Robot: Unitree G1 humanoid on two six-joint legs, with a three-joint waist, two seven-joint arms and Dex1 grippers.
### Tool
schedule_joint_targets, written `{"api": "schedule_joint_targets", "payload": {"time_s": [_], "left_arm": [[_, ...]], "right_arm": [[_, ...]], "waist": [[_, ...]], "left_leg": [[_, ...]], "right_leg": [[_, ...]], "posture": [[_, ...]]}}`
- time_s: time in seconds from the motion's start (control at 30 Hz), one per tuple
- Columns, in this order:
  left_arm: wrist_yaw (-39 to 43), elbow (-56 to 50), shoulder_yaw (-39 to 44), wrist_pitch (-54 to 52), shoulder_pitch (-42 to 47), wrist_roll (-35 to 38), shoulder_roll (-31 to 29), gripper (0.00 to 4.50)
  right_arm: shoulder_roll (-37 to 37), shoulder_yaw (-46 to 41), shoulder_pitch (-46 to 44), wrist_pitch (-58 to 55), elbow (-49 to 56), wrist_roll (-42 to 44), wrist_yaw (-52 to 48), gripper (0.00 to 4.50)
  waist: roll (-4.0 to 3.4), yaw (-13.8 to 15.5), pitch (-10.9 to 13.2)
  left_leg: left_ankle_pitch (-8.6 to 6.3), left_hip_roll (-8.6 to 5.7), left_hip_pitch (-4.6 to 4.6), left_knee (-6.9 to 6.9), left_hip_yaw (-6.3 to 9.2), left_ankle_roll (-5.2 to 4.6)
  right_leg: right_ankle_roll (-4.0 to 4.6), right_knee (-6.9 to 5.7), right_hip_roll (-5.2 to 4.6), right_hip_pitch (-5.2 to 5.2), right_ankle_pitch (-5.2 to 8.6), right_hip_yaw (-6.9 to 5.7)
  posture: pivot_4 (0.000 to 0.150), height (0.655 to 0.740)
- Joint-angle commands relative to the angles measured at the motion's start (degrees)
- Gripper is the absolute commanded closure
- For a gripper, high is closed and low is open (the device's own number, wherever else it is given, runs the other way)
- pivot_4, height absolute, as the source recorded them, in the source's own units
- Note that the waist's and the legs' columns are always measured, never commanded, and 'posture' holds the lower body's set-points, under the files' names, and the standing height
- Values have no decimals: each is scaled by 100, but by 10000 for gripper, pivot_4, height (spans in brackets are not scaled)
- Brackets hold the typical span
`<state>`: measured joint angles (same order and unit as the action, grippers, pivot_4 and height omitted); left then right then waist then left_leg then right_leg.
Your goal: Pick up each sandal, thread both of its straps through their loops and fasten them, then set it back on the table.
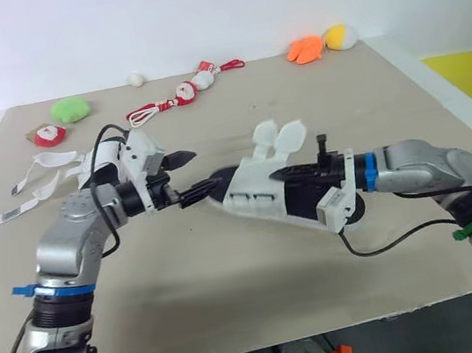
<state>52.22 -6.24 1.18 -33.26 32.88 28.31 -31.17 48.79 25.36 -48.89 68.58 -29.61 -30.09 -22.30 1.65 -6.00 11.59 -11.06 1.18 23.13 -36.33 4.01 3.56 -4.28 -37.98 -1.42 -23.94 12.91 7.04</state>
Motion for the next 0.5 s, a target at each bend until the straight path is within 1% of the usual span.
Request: {"api": "schedule_joint_targets", "payload": {"time_s": [0.03, 0.17, 0.27, 0.37, 0.5], "left_arm": [[67, -396, 296, -160, -77, 297, -192, 0], [36, -598, 494, -310, -342, 431, -452, 0], [-54, -802, 585, -406, -517, 537, -528, 0], [-198, -975, 647, -494, -627, 612, -518, 0], [-334, -1106, 650, -554, -701, 682, -498, 0]], "right_arm": [[-105, 116, -611, 825, -459, 344, -51, 44593], [-368, 389, -1176, 1754, -1339, -18, -13, 44593], [-531, 344, -1562, 2271, -1855, -436, 68, 44593], [-619, 360, -1873, 2391, -2116, -840, 293, 44593], [-656, 406, -2057, 2392, -2141, -1516, 807, 44593]], "waist": [[10, 29, 6], [22, 13, 13], [23, 10, 14], [24, 11, 14], [24, 15, 14]], "left_leg": [[0, -3, 4, -2, 3, 0], [0, 1, 4, 1, 2, 0], [0, 5, -2, 13, 5, 0], [0, 4, -2, 13, 5, 0], [0, 4, -3, 13, 6, 0]], "right_leg": [[2, 0, -2, 2, 1, 0], [10, 3, 0, -2, 0, 0], [18, 3, 4, -3, 2, -3], [31, 3, 3, -3, -3, -3], [37, 3, 4, -3, -4, -4]], "posture": [[1500, 7400], [1500, 7400], [1500, 7400], [1500, 7400], [1500, 7400]]}}
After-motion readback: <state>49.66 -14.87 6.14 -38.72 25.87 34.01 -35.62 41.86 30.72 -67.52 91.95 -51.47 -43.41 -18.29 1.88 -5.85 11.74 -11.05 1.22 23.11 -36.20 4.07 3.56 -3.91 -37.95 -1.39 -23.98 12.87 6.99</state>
